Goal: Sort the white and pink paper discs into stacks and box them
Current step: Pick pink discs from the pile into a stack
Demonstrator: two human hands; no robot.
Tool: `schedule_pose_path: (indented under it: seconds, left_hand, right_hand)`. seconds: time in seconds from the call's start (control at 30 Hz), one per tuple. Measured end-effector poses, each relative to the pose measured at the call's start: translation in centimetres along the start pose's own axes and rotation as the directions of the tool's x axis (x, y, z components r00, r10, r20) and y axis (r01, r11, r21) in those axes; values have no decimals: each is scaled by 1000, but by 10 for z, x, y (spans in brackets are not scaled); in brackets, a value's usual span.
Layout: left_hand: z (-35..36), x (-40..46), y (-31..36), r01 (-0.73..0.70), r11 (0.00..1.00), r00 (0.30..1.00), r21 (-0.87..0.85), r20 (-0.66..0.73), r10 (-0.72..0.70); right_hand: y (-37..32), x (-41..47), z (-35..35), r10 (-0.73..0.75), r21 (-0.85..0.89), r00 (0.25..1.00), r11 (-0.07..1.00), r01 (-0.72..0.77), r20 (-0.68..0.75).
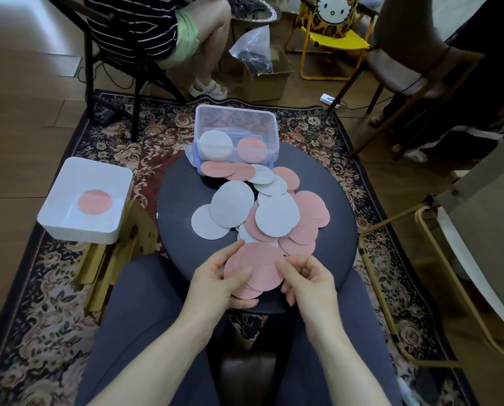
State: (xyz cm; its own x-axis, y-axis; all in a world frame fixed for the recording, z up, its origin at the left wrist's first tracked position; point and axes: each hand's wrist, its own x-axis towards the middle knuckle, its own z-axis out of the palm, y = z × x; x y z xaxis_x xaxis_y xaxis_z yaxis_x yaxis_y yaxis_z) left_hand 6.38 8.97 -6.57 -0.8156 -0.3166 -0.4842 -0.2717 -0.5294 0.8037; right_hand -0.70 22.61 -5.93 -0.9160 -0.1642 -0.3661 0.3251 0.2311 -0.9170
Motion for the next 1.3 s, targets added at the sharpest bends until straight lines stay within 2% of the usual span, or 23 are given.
schedule_pose_path:
  seconds: [0.07, 0.13, 0.23, 0.4, 0.5, 0.63, 0.8, 0.97, 1.03, 1.13, 1.2, 1.3]
  left_hand:
    - [0, 0, -1, -1, 1000, 1000, -1, -10, 1]
    - [0, 1, -1, -1, 1000, 1000, -13, -22, 1]
    - [0, 1, -1, 4, 1000, 1000, -15, -21, -4]
    - [0, 2, 1, 22, 1000, 1000, -10, -20, -22]
    - [-1, 2, 1, 22, 1000, 999, -9, -24, -23]
    - [0, 2, 2, 22, 1000, 1000, -9, -21, -23]
    - [0, 2, 3, 22, 1000, 1000, -18, -20, -22]
    - [1, 1, 2, 22, 1000, 999, -13, -26, -22]
    - [0, 2, 2, 25, 1000, 999, -11, -29, -25]
    - [-1, 3, 1, 32, 999, 999, 0, -29, -32]
    - [-1, 3, 0, 30, 1000, 999, 7, -30, -30]
    - [-1, 3, 1, 24, 1000, 999, 3, -32, -24]
  right_hand:
    - [0, 4, -1, -62, -72, 998, 996, 60, -23]
    - [-1, 15, -7, -188, -211, 978, 963, 165, -92]
    - [-9, 38, -21, -336, -473, 932, 849, 238, -135]
    - [-22, 70, -34, -230, -712, 973, 682, 169, 10]
    - [-21, 76, -33, -214, -739, 976, 653, 164, 28]
    - [-18, 74, -30, -243, -687, 970, 709, 159, -26]
    - [-16, 76, -32, -203, -509, 971, 853, 114, -124]
    - [-10, 79, -40, -166, -375, 970, 923, 90, -178]
    - [-8, 77, -44, -142, -275, 970, 958, 84, -198]
    - [-9, 69, -47, -85, -30, 969, 996, 80, -234]
    - [-11, 61, -45, -58, 62, 976, 996, 72, -209]
    - [-15, 43, -33, -93, 55, 993, 994, 97, -69]
